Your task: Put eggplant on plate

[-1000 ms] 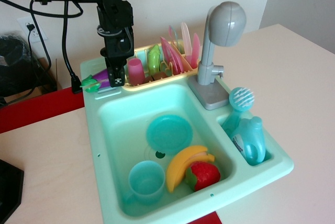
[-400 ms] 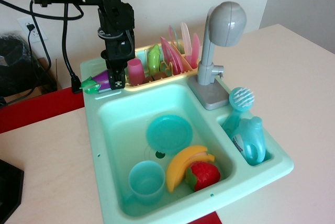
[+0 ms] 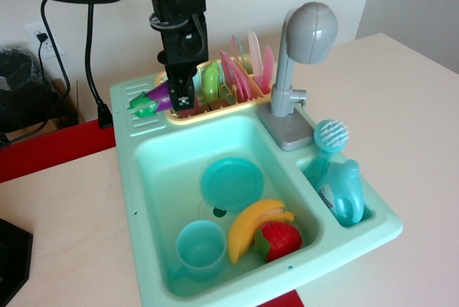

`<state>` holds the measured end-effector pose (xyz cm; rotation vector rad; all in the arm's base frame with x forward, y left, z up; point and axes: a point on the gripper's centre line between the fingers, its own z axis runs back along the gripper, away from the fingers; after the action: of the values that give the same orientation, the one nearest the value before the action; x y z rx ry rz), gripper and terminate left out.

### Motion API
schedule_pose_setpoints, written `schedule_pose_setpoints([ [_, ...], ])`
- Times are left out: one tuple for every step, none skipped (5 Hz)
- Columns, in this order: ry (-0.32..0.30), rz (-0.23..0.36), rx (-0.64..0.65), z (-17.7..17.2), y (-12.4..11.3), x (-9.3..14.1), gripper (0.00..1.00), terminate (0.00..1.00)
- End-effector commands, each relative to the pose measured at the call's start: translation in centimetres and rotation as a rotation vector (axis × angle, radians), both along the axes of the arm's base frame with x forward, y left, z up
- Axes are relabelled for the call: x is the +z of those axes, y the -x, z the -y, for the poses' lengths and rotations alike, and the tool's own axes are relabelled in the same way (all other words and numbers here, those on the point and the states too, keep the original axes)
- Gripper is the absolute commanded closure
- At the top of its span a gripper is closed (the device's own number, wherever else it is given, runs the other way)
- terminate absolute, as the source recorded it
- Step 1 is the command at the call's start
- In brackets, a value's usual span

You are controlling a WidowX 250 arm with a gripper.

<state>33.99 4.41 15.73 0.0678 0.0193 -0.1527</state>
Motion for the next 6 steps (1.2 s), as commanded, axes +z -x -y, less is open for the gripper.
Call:
schedule_pose_setpoints([
  [0.02,0.061,-0.009,1.5,-1.9,1.7,1.0,0.0],
  [0.047,0.048,-0.041,3.6,-2.8,0.7,1.0,0.0],
  [0.052,0.029,-0.071,5.9,-3.0,-0.4,1.0,0.0],
  [0.056,0.005,-0.085,7.2,-2.9,-2.1,1.0,0.0],
  [0.052,-0.017,-0.086,8.1,-2.8,-3.9,1.0,0.0],
  [0.034,-0.026,-0.085,7.4,-2.6,-5.2,1.0,0.0],
])
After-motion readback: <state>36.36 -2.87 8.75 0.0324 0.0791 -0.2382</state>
